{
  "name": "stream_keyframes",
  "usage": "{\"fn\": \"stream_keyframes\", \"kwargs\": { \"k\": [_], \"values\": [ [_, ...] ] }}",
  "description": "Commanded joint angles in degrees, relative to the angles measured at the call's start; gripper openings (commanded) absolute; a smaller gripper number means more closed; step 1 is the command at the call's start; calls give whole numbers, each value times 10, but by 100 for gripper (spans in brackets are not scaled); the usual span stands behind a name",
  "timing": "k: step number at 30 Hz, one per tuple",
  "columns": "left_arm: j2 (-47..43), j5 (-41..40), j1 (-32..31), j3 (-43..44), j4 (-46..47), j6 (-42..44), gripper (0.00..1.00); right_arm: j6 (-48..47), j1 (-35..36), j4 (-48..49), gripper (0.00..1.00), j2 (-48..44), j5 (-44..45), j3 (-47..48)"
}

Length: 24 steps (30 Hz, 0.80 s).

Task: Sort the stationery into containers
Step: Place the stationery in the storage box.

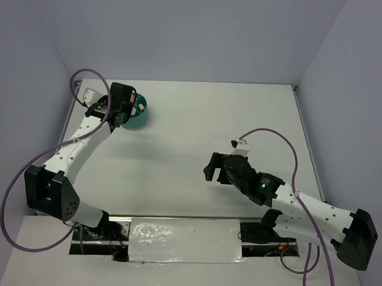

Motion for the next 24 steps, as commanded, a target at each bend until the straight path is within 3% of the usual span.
{"fn": "stream_keyframes", "kwargs": {
  "k": [1, 6, 9, 17, 24],
  "values": [
    [7, -32, 20, -34, 32, -98, 0, -22, -2, 27, 100, -4, -6, -3],
    [24, -9, 51, -115, 156, -91, 4, -46, -1, 63, 100, 2, -40, 2],
    [46, 7, 62, -115, 196, -63, 4, -59, -2, 84, 100, -1, -56, -3],
    [60, 30, 67, -139, 260, -42, 8, -79, -2, 91, 100, 24, -63, -2],
    [70, 41, 70, -139, 276, -45, 19, -83, -2, 102, 100, 36, -71, -5]
  ]
}}
